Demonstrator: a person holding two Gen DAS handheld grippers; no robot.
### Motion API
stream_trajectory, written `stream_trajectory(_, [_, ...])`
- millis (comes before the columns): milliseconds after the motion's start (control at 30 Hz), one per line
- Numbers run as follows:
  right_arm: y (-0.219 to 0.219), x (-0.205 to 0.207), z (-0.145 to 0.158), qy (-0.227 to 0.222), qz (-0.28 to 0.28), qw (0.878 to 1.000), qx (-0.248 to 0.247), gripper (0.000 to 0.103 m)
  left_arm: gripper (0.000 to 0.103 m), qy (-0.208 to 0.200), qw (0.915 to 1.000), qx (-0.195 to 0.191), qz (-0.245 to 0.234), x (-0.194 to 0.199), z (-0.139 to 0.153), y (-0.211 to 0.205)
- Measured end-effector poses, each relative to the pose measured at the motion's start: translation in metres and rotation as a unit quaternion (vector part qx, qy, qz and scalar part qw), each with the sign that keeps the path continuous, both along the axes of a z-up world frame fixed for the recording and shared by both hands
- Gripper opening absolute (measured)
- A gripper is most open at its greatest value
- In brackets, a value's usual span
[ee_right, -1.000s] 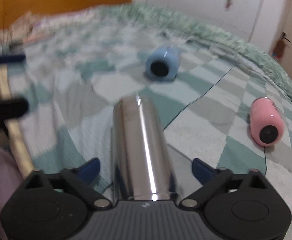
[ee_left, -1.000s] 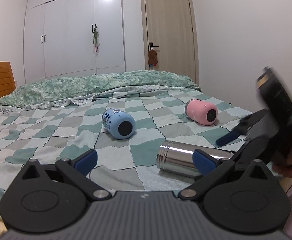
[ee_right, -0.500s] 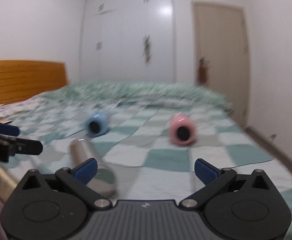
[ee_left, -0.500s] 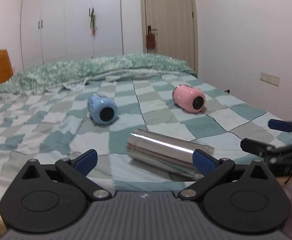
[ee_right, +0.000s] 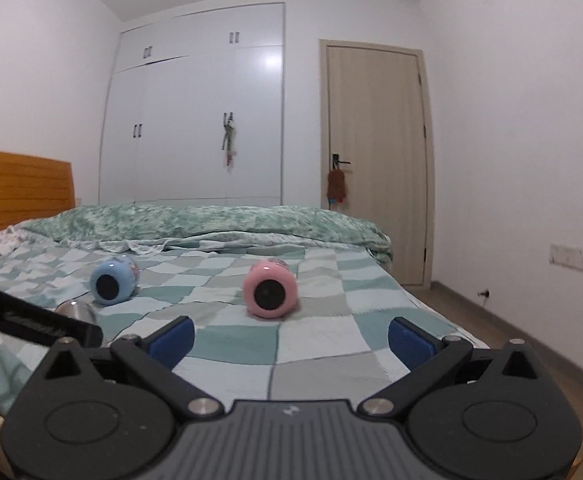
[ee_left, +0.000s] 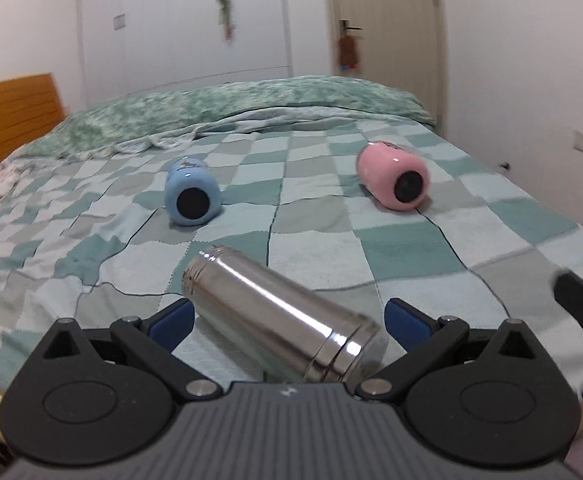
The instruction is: Flip cup upright
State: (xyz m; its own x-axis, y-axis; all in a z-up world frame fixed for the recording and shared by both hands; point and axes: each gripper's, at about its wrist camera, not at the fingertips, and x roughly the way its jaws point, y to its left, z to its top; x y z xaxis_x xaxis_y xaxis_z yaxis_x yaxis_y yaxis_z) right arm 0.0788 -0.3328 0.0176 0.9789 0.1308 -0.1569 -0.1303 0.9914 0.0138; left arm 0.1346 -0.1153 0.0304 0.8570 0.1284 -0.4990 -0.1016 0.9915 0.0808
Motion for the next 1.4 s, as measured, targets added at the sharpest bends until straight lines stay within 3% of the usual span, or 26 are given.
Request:
stream_trajectory(167, [-0.011,0.003,-0.006,0.007,-0.003,1.0,0.013,0.103,0.103,0.033,0.9982,0.012,0.049,0.024,-0.011,-0.013])
stream_trajectory(267, [-0.013,0.004,-0.007,0.006,-0.001,1.0,0.017,0.103,0.102,0.04,0.9978,-0.033,0.04,0.023,-0.014,0.004])
stream_trajectory(400, [-0.012,0.003,-0.008,0.007,0.006,1.0,0.017,0.103,0.08,0.045,0.9978,-0.048,-0.006,0.013,-0.01,0.022])
stream_trajectory(533, [-0.005,-0.001,-0.007,0.012,0.031,0.999,0.011,0.103,0.066,0.062,0.9961,-0.031,-0.054,0.0,0.0,0.042])
stream_trajectory(667, [0.009,-0.004,-0.007,0.01,0.055,0.998,-0.007,0.103,0.044,0.073,0.9924,-0.002,-0.099,-0.011,0.015,0.061])
stream_trajectory(700, [0.013,-0.003,-0.007,0.011,0.061,0.998,-0.012,0.103,0.043,0.076,0.9914,0.008,-0.106,-0.013,0.017,0.064])
stream_trajectory(867, [0.033,-0.006,-0.007,0.01,0.095,0.995,-0.033,0.103,0.043,0.085,0.9901,0.01,-0.112,-0.014,0.02,0.076])
stream_trajectory(933, [0.039,-0.006,-0.006,0.01,0.102,0.994,-0.039,0.103,0.061,0.091,0.9909,0.0,-0.1,-0.013,0.021,0.076])
stream_trajectory(967, [0.041,-0.006,-0.005,0.01,0.106,0.994,-0.039,0.103,0.086,0.094,0.9916,-0.008,-0.088,-0.011,0.022,0.078])
stream_trajectory(1000, [0.044,-0.004,-0.003,0.01,0.11,0.993,-0.039,0.103,0.099,0.095,0.9922,-0.016,-0.079,-0.009,0.023,0.08])
stream_trajectory(1200, [0.063,0.015,0.007,0.005,0.118,0.991,-0.058,0.103,0.1,0.108,0.9912,-0.052,-0.056,0.012,0.036,0.088])
stream_trajectory(1400, [0.077,0.039,0.009,0.016,0.13,0.988,-0.077,0.103,0.099,0.129,0.9893,-0.054,-0.041,0.048,0.032,0.085])
